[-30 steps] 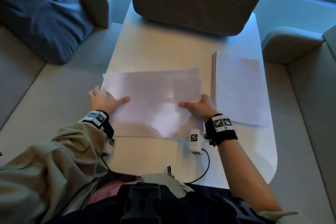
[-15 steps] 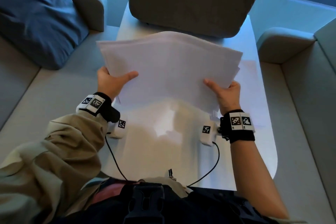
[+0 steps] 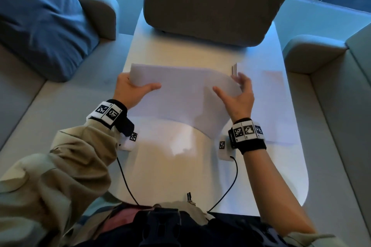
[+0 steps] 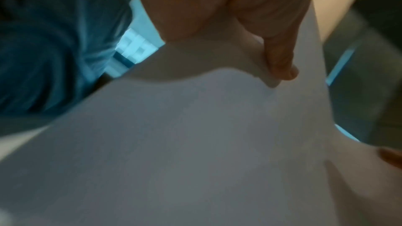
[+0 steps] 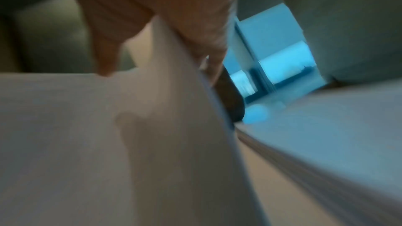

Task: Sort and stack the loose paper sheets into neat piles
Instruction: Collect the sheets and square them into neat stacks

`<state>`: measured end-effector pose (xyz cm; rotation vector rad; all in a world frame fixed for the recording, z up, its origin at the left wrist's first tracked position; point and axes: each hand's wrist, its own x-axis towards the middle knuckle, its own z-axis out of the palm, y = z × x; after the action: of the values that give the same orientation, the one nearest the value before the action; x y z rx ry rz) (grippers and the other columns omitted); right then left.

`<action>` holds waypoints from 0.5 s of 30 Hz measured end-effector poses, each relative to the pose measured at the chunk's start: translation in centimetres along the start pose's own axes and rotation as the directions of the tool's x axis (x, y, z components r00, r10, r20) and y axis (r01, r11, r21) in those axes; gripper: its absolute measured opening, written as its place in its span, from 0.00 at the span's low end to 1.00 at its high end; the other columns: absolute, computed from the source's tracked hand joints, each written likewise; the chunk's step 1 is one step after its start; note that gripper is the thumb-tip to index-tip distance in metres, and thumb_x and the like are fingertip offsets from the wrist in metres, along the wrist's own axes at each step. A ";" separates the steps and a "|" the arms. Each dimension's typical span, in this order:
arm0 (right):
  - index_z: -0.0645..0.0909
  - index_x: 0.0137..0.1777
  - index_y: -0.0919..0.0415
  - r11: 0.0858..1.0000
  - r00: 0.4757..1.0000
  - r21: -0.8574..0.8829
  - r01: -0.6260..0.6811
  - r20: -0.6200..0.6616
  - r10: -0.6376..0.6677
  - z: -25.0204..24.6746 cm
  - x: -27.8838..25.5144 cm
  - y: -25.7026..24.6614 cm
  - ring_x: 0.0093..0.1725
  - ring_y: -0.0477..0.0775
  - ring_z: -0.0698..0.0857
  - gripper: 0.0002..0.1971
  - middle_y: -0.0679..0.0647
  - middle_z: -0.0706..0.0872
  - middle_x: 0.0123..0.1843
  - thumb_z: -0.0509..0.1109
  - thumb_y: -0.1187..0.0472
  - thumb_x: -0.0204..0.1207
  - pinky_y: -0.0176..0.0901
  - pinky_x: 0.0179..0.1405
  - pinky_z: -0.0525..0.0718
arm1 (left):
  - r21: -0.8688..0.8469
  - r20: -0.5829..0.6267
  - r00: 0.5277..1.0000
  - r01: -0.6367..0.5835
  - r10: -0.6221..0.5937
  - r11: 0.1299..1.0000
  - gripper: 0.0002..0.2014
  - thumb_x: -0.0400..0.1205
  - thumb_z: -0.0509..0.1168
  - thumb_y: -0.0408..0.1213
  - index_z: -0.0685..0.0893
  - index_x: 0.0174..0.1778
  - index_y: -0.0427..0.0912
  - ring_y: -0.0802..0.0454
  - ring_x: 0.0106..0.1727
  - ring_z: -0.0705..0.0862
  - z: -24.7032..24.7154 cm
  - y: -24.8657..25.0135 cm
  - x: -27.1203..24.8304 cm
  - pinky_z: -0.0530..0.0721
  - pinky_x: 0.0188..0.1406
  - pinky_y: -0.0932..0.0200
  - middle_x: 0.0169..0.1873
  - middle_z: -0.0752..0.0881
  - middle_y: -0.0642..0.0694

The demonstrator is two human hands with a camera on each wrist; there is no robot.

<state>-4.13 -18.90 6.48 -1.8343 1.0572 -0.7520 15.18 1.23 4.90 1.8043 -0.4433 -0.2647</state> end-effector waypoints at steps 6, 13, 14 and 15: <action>0.84 0.57 0.42 0.807 0.843 -0.303 0.506 0.369 -0.390 1.3 -0.9 -4.1 0.53 0.47 0.83 0.21 0.42 0.87 0.52 0.80 0.43 0.64 0.55 0.63 0.75 | 0.070 0.277 0.813 -0.549 0.512 0.833 0.12 0.67 0.79 0.45 0.90 0.34 0.38 0.63 0.25 0.76 0.7 5.6 -0.8 0.78 0.27 0.63 0.25 0.83 0.63; 0.83 0.26 0.65 0.978 0.944 0.103 0.183 0.260 -0.204 -0.9 -0.5 -3.2 0.27 0.49 0.75 0.15 0.50 0.79 0.25 0.79 0.59 0.69 0.44 0.30 0.75 | 0.354 0.426 0.862 -0.437 0.274 0.827 0.12 0.63 0.83 0.43 0.87 0.32 0.43 0.59 0.25 0.74 -1.6 7.6 0.5 0.72 0.25 0.66 0.21 0.79 0.54; 0.83 0.26 0.66 0.982 0.963 0.146 0.120 0.222 -0.151 -1.5 -0.3 -2.8 0.28 0.50 0.77 0.15 0.52 0.81 0.26 0.79 0.60 0.69 0.47 0.29 0.78 | 0.332 0.410 0.879 -0.394 0.245 0.857 0.12 0.63 0.83 0.42 0.88 0.35 0.43 0.63 0.24 0.74 -2.0 7.1 0.8 0.74 0.27 0.67 0.22 0.80 0.58; 0.83 0.25 0.62 0.976 0.976 0.203 0.076 0.184 -0.114 -2.1 -0.1 -2.5 0.28 0.50 0.79 0.13 0.49 0.82 0.25 0.80 0.61 0.69 0.48 0.29 0.80 | 0.272 0.371 0.902 -0.333 0.221 0.903 0.13 0.61 0.83 0.42 0.89 0.35 0.45 0.66 0.24 0.75 -2.2 6.6 1.1 0.76 0.28 0.68 0.21 0.82 0.61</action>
<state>-4.98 -18.91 9.59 -1.7583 0.7466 -0.6906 15.96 1.20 11.92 1.9949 -1.0344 -0.3077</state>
